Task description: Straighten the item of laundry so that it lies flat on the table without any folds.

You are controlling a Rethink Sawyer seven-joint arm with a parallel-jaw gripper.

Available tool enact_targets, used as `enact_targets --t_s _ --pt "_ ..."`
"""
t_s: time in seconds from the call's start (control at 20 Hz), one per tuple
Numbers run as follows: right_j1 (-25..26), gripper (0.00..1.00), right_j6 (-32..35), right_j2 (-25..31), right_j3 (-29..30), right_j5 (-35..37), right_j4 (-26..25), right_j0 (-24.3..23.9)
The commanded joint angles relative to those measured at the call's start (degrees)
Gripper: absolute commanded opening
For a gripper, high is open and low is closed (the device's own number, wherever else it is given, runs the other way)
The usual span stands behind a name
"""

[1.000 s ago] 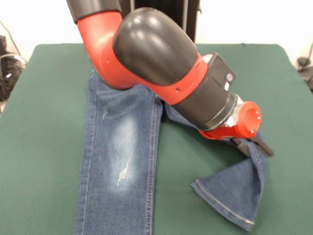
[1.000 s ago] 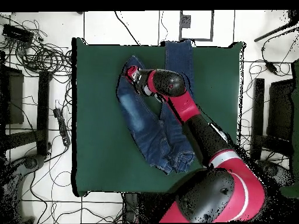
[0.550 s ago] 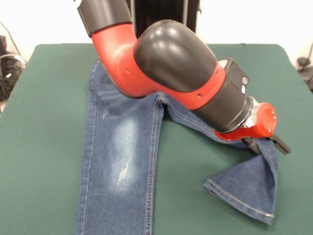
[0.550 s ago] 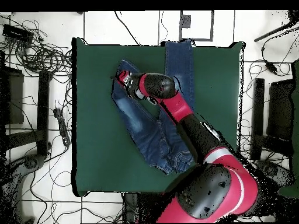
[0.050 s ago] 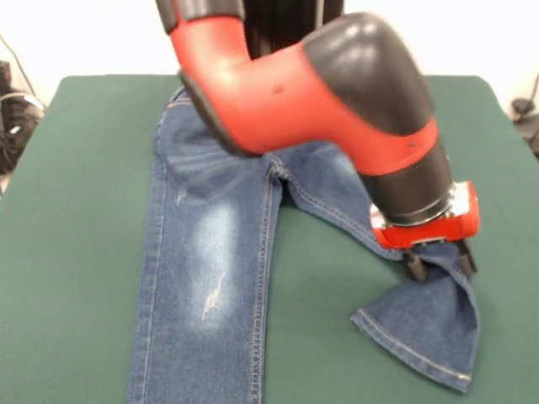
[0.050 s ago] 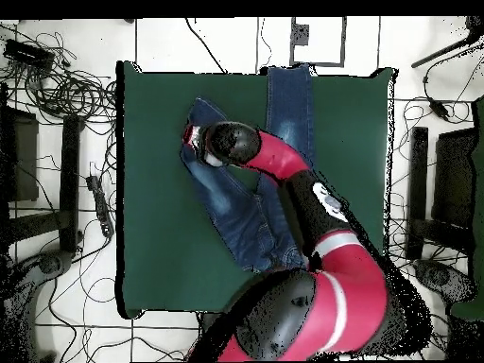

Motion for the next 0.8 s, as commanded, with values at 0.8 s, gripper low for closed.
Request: enact_targets --t_s 0.8 --pt "-8.08 1.00 -12.38 -5.98 -20.01 7.79 -27.39 7.97"
